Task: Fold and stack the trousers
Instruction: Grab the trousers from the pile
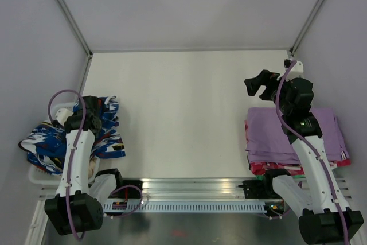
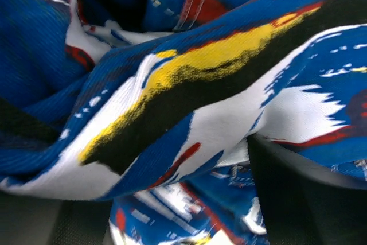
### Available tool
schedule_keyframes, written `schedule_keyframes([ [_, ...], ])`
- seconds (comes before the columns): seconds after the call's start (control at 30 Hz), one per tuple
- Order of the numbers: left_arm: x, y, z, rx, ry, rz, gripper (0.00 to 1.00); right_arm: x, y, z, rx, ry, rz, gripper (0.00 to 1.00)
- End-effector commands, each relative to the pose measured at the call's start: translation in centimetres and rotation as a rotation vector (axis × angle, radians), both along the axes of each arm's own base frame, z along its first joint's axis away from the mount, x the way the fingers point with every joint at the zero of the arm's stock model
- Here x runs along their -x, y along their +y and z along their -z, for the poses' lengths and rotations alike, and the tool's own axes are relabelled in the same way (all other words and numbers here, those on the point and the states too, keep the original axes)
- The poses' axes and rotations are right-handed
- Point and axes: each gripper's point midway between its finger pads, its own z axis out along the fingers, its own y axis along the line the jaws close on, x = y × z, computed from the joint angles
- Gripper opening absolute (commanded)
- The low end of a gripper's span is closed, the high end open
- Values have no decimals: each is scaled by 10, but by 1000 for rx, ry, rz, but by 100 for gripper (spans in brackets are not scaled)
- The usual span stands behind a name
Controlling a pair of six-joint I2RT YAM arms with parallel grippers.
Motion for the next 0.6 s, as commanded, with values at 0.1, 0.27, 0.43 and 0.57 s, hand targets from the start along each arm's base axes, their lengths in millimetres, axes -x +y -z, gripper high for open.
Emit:
schedule_keyframes([
  [0.1,-43,20,-14,-109,-200,24,53,0,1,-13,5,-65,-11,98],
  [0.27,-55,15,-27,-116,-283,89,2,-3,2,-13,-23,-67,-8,98],
  [0.43,-67,20,-132,-288,-393,277,2,-11,-12,-7,-26,-49,85,98],
  [0.57,-99,-11,-221,-296,-586,516,2,-24,-32,8,-30,30,224,98],
])
